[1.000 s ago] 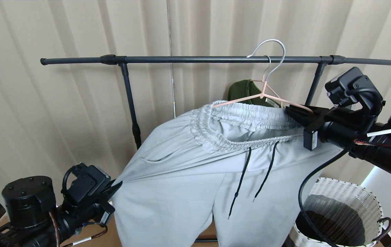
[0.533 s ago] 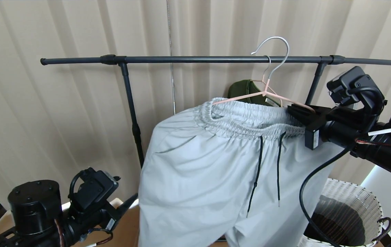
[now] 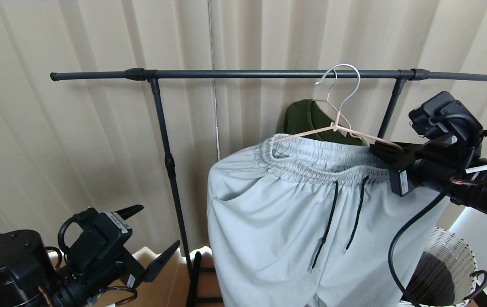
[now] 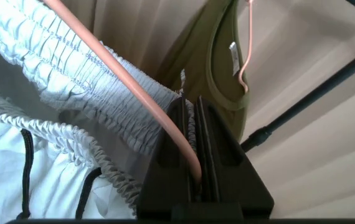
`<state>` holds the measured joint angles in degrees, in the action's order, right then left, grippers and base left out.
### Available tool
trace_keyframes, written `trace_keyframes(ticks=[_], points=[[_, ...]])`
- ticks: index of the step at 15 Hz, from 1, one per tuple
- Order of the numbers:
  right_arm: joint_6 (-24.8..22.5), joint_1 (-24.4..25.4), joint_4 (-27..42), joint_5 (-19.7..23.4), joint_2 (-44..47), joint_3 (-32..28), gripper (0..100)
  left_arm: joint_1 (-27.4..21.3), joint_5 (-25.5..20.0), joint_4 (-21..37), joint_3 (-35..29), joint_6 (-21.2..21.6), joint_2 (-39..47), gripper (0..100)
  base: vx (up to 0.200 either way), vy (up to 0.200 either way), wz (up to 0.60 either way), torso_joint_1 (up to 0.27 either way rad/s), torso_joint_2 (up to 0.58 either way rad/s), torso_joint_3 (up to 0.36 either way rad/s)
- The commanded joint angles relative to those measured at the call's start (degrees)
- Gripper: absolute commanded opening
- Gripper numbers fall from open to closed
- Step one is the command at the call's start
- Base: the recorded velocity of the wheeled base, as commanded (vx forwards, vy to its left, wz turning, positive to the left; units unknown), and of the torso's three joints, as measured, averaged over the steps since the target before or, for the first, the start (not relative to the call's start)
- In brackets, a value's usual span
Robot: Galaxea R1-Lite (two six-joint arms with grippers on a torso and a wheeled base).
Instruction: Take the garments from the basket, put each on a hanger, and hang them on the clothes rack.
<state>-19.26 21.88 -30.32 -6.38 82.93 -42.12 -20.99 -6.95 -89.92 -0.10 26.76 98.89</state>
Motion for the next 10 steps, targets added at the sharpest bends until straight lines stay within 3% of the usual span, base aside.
trace_keyframes(ticks=[1,4,5,8,9,10], points=[[0.45,-0.09,2.02,-1.10,-1.46,0.28,0,2.62,0.18,-0.08,0.10,-0.30,-5.73,100,0.000,0.000,0.00,0.000,0.00,0.000],[1.07,0.00,5.97,-2.41,-2.51,0.11,0,9.39,0.18,7.21,-1.13,-0.92,-11.61,100,0.000,0.000,0.00,0.000,0.00,0.000],[1.33,0.00,7.11,-3.29,-2.86,0.28,0,12.47,0.18,16.44,-3.86,-2.59,-16.18,100,0.000,0.000,0.00,0.000,0.00,0.000],[2.47,-0.09,11.42,-6.19,-4.53,1.51,0,13.61,0.09,43.25,-10.54,-11.38,-27.08,100,0.000,0.000,0.00,0.000,0.00,0.000],[3.53,-0.09,13.00,-7.25,-5.33,2.48,0,13.61,0.09,46.94,-11.06,-14.45,-28.40,100,0.000,0.000,0.00,0.000,0.00,0.000],[4.50,-0.09,14.41,-8.39,-6.03,3.27,0,13.70,0.09,47.12,-10.71,-15.68,-28.75,100,0.000,0.000,0.00,0.000,0.00,0.000]])
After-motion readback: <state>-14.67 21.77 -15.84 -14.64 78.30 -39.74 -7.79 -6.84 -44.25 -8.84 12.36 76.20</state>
